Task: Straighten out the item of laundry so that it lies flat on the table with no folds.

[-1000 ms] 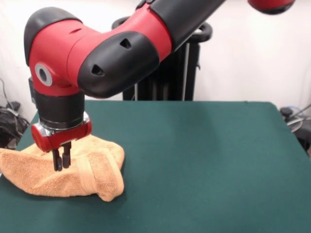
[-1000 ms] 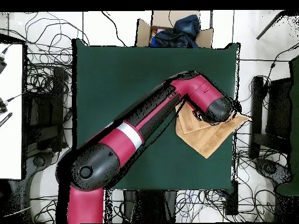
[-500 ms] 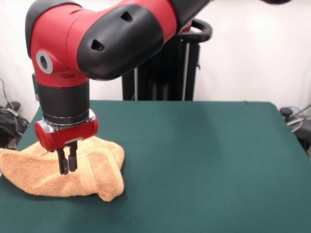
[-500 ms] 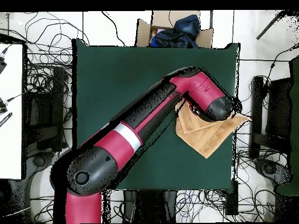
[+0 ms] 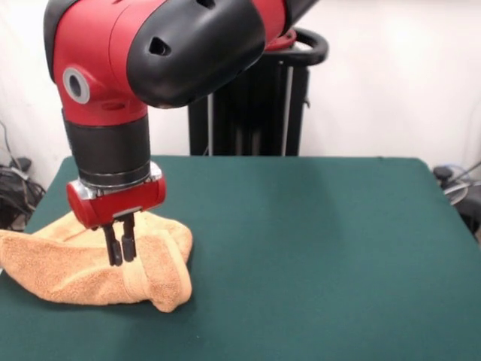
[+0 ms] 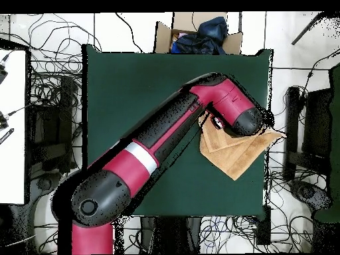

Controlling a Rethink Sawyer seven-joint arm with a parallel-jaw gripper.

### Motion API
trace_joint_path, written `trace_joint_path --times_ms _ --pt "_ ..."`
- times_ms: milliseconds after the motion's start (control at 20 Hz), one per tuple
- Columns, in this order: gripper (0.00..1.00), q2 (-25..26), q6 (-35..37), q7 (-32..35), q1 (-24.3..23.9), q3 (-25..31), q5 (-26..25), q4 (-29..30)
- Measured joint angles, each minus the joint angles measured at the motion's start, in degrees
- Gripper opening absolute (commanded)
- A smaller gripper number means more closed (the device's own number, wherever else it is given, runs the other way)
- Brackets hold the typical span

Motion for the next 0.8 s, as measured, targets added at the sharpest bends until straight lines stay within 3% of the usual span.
trace_joint_path --times_ms 350,400,800 --pt "0.00 0.11 -3.37 3.60 0.02 0.01 -0.01 0.00" --pt "1.00 0.21 -4.95 4.83 0.02 0.01 -0.01 0.00" --pt "1.00 0.64 -8.08 6.32 0.07 0.00 -1.01 -0.01"
